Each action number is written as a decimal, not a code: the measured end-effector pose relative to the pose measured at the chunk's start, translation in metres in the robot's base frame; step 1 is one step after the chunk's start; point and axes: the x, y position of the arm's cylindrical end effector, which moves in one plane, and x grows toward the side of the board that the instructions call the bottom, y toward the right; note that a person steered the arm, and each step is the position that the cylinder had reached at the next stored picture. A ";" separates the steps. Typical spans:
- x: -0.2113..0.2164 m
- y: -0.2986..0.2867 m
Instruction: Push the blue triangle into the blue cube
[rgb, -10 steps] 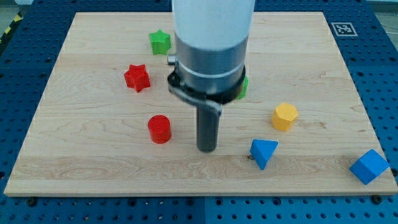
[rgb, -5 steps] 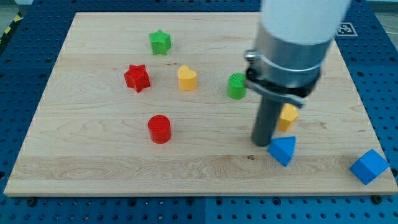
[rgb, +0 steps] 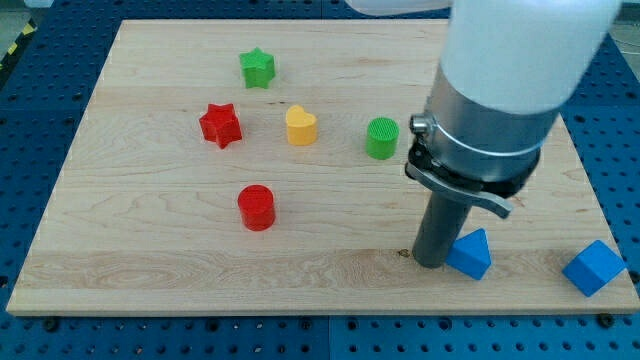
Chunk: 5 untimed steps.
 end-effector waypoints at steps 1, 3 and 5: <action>0.000 0.000; 0.003 0.025; -0.003 0.036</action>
